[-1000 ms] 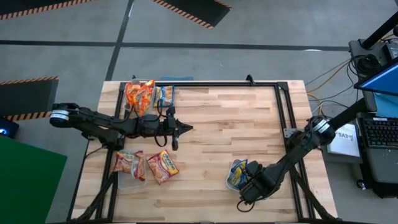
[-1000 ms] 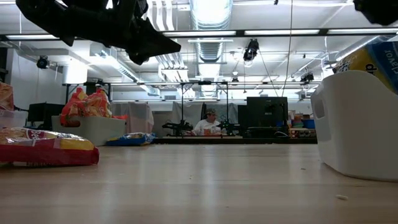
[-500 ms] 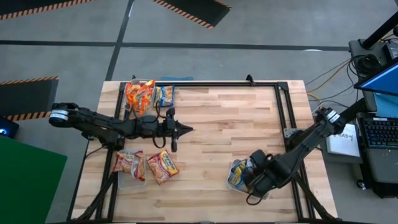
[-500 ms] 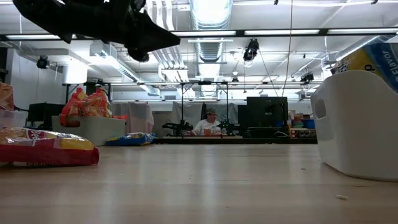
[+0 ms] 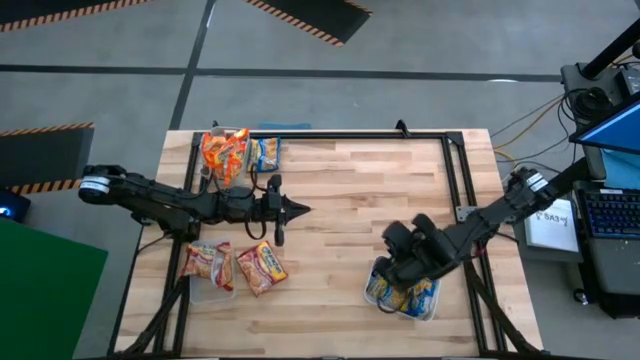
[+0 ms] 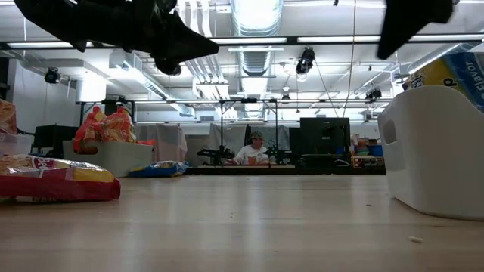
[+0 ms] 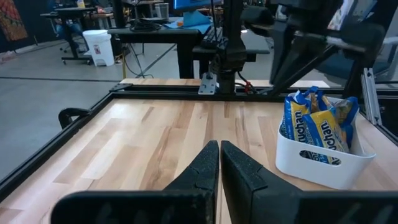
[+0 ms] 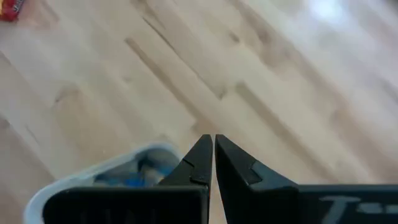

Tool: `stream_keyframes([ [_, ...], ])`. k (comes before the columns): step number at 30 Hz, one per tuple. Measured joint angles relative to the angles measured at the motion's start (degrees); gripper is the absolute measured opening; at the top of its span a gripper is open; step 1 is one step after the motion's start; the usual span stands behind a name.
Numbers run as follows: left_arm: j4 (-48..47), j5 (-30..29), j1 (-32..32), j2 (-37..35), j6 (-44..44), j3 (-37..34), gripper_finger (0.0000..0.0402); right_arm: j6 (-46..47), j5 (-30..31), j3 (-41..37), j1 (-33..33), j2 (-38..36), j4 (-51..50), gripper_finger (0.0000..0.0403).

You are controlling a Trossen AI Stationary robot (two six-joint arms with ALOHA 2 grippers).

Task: Sort Maruchan noodles
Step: Put the blue noodle pack into the white bin

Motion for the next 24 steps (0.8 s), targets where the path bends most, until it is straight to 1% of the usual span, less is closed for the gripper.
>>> stream_keyframes([
  [2,-0.18,0.00,0.00,-0.01,-0.20,0.00,0.0000,-6.84,0.84,-1.20,-1.94,-0.49,3.46,0.0009],
  [6,-1.08,-1.04,0.00,-0.08,-0.43,0.00,0.0000,-19.64,2.07,-5.34,-5.63,-2.01,13.70,0.0008],
  [10,-3.13,-6.48,0.02,-0.20,-1.23,0.00,0.0000,-31.67,2.89,-11.34,-8.80,-4.36,25.30,0.0008],
  [13,-6.77,-10.06,0.04,-0.22,-1.79,0.71,0.0000,-39.53,2.75,-16.84,-11.63,-6.98,35.82,0.0008],
  [15,-11.39,-13.16,0.02,-0.22,-2.16,2.26,0.0000,-45.00,2.54,-20.70,-13.55,-9.21,43.60,0.0008],
  [18,-21.28,-20.81,0.35,0.47,-3.06,5.99,0.0000,-53.35,1.97,-26.05,-16.43,-12.88,54.71,0.0008],
  [20,-29.21,-26.23,1.18,1.60,-3.89,8.64,0.0000,-58.17,0.44,-29.25,-18.62,-15.41,61.00,0.0008],
  [22,-35.87,-30.20,2.51,3.21,-5.79,11.11,0.0000,-62.37,-1.76,-32.01,-20.99,-17.83,67.43,0.0008],
  [24,-40.55,-31.83,4.72,5.29,-8.88,13.37,0.0000,-65.20,-4.74,-34.07,-23.49,-19.97,71.98,0.0008],
])
